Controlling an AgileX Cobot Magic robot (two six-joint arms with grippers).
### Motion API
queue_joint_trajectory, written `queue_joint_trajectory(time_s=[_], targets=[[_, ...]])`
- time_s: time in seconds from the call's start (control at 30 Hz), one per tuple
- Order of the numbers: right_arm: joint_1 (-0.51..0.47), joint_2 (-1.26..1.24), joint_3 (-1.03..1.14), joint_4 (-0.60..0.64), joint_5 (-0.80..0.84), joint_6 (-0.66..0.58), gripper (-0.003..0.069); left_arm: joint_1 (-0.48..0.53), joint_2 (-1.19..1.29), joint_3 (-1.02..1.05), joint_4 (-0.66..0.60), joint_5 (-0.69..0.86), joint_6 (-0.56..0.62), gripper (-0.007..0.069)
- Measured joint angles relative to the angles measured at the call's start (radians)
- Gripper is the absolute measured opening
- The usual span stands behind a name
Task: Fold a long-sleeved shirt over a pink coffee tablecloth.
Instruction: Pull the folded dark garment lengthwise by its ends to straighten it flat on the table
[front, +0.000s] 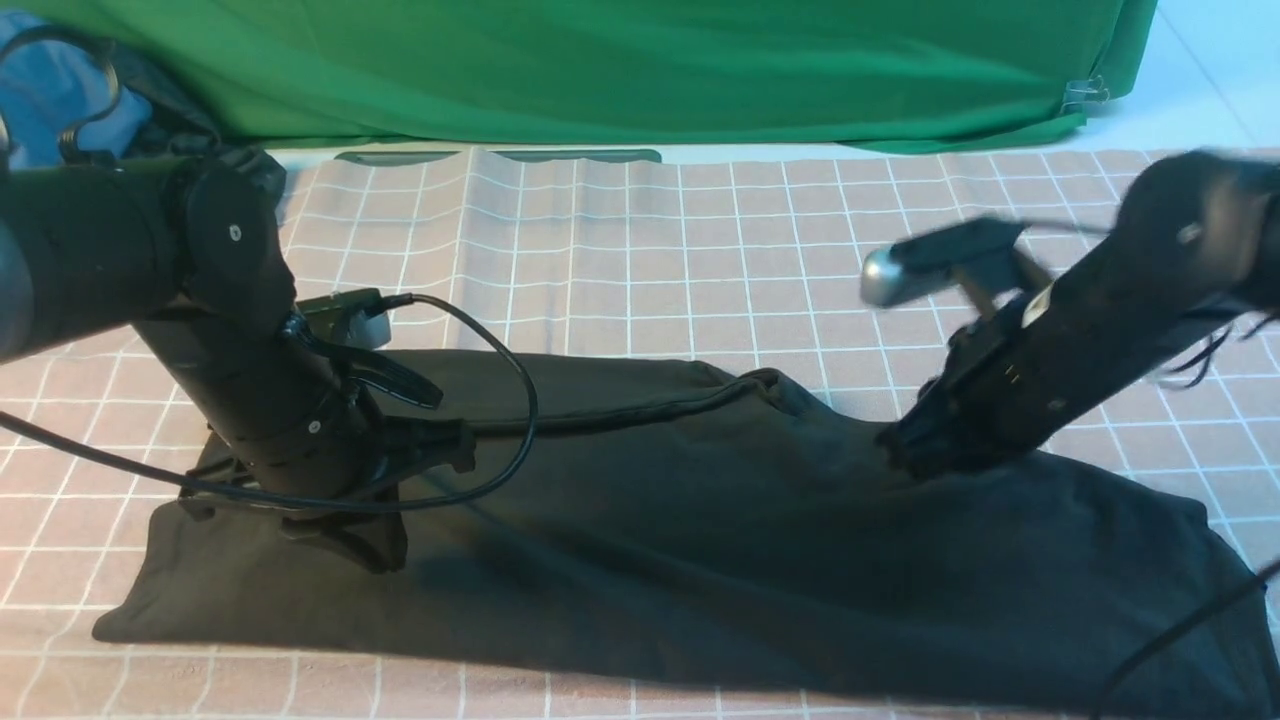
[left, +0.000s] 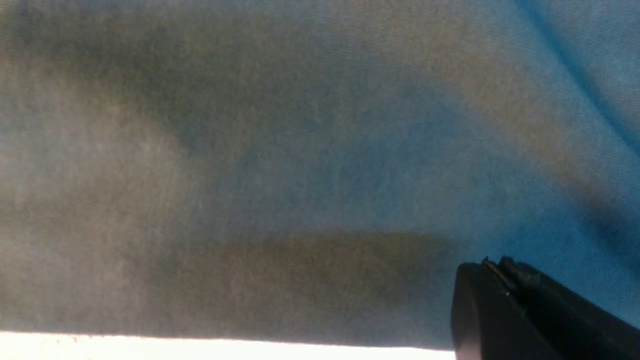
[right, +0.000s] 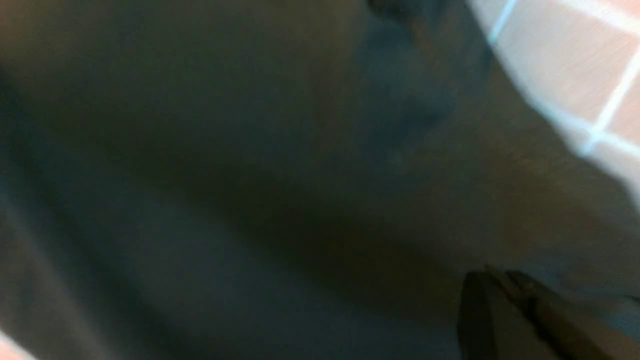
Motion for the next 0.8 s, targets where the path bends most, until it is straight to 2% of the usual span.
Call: queue_joint_trajectory(time_s=[0.33, 0.6, 0.8], targets=[[-0.072, 0.093, 0.0, 0.015, -0.138, 0.001, 0.0036, 0.0, 0.0, 0.0, 0.005, -0.119, -0.018, 0.0014], [-0.078, -0.014, 0.0, 0.0, -0.073, 0.003, 0.0036, -0.001, 0.0, 0.0, -0.166, -0.21, 0.058, 0.0014], [-0.078, -0.15, 0.0, 0.0, -0.058, 0.002, 0.0036, -0.002, 0.01, -0.002, -0.17, -0.278, 0.077, 0.0014]])
